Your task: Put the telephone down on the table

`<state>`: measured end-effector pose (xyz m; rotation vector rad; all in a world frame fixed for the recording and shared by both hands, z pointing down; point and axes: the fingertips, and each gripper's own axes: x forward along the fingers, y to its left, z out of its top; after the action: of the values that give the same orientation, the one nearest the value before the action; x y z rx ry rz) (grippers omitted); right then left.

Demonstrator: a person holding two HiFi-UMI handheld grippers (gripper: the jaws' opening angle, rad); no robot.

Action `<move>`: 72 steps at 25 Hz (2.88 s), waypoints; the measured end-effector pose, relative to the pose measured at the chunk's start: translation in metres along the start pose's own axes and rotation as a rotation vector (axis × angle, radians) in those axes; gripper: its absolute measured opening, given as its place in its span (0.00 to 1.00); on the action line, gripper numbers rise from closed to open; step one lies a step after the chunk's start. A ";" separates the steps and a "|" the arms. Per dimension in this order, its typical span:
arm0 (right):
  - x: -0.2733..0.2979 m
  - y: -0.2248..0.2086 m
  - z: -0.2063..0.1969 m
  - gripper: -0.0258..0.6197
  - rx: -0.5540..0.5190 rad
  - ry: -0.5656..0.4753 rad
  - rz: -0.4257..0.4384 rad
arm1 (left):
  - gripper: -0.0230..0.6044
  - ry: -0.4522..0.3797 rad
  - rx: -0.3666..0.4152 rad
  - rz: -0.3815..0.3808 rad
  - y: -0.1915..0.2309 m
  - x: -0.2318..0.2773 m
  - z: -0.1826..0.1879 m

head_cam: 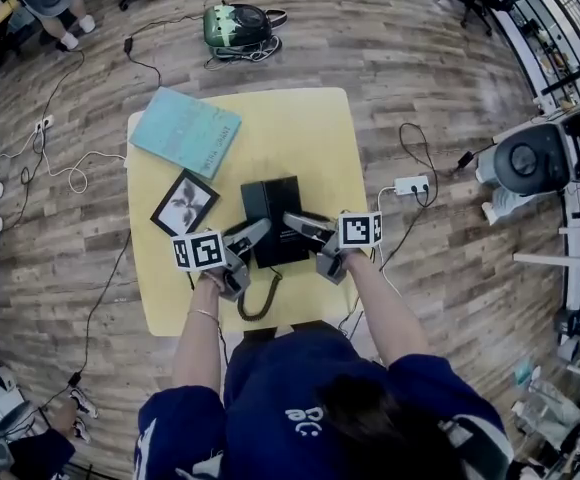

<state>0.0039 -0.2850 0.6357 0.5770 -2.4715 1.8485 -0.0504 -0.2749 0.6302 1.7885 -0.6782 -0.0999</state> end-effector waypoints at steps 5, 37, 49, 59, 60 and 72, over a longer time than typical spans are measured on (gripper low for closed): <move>-0.002 -0.002 -0.001 0.35 -0.006 -0.004 -0.001 | 0.31 0.025 0.013 0.003 0.000 0.002 -0.003; -0.035 0.003 0.013 0.62 -0.261 -0.065 -0.279 | 0.36 -0.106 0.256 0.377 -0.002 -0.030 0.006; -0.065 0.061 0.020 0.62 -0.578 -0.067 -0.349 | 0.37 -0.248 0.511 0.427 -0.075 -0.067 0.024; -0.096 0.112 0.000 0.62 -0.775 -0.190 -0.468 | 0.37 -0.346 0.701 0.491 -0.124 -0.112 -0.009; -0.097 0.114 -0.004 0.62 -0.790 -0.192 -0.477 | 0.37 -0.345 0.715 0.500 -0.125 -0.114 -0.014; -0.103 0.124 -0.035 0.62 -0.855 -0.243 -0.529 | 0.37 -0.344 0.774 0.502 -0.133 -0.111 -0.040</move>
<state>0.0559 -0.1933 0.5087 1.2376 -2.5475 0.4881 -0.0741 -0.1632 0.4937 2.2819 -1.5495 0.2321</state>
